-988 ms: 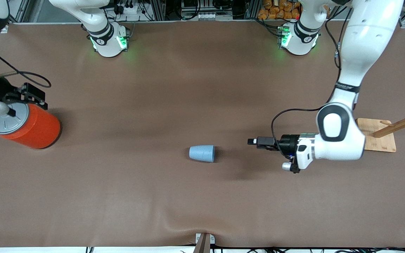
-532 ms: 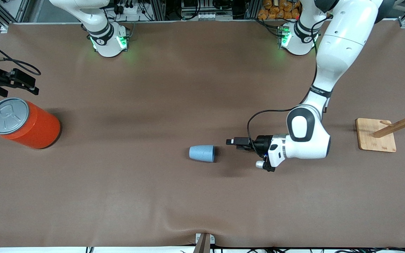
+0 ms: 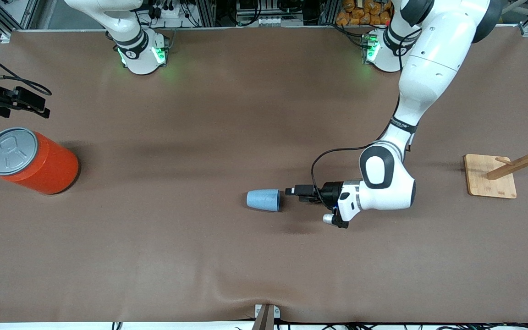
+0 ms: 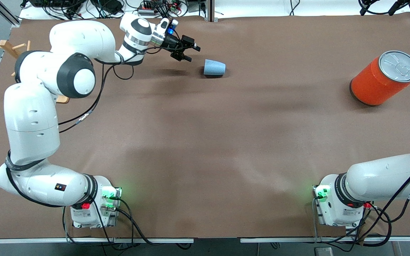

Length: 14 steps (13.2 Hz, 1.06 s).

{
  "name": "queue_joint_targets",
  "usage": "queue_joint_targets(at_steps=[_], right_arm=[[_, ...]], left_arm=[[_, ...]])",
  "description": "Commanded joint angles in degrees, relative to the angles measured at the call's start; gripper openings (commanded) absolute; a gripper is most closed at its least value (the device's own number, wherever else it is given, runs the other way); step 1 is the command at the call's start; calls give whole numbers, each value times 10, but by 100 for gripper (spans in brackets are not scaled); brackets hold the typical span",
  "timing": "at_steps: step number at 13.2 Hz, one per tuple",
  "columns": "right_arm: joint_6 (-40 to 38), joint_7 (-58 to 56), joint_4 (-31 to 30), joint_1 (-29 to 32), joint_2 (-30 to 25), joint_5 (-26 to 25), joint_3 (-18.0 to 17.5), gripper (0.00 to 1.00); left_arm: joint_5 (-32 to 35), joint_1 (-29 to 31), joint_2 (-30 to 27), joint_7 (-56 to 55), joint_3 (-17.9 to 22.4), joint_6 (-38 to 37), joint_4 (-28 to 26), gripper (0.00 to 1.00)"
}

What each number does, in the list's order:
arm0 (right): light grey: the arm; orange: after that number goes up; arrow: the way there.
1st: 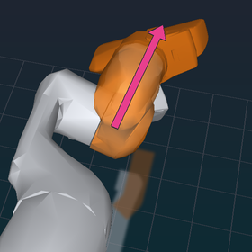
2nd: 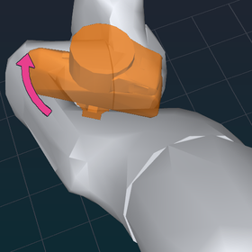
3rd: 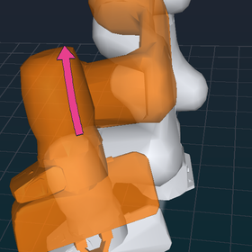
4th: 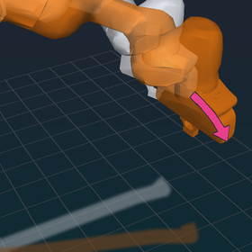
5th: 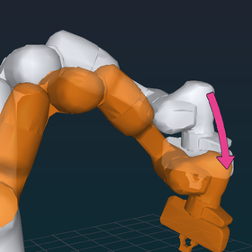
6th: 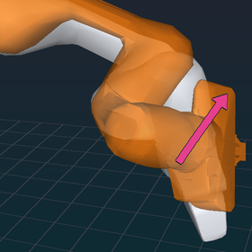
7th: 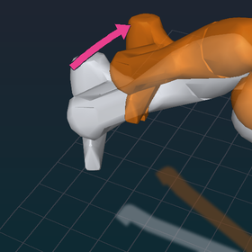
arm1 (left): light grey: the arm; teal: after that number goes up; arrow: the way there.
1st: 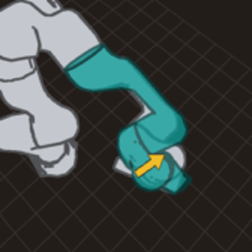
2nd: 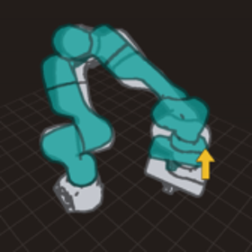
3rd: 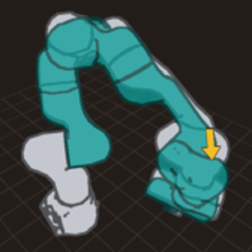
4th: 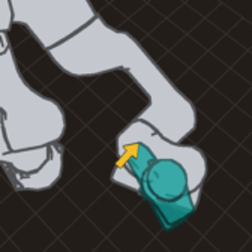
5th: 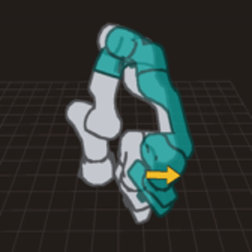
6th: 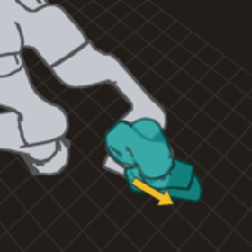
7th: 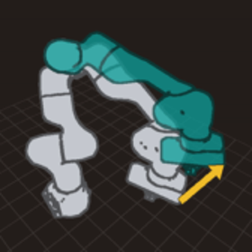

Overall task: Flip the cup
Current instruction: 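Close the left gripper on the cup's base end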

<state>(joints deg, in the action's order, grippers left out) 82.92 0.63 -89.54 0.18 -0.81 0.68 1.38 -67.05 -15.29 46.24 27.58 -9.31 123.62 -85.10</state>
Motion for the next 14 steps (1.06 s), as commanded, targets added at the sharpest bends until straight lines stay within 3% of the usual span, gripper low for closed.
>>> queue_joint_targets(at_steps=[1,9,10,13,14], right_arm=[[-25,38,5,7,-9,-11,-7,100],[-18,42,21,9,0,-7,-7,100],[-16,44,21,9,0,-6,-7,100],[-18,46,22,13,0,-3,-6,100],[-18,45,22,12,0,-3,-7,100]], left_arm=[[-28,-25,22,14,2,32,25,100],[-92,-56,52,48,3,45,35,99],[-92,-57,54,48,3,54,35,94],[-92,-65,60,52,3,68,40,90],[-93,-66,63,60,3,68,43,79]])
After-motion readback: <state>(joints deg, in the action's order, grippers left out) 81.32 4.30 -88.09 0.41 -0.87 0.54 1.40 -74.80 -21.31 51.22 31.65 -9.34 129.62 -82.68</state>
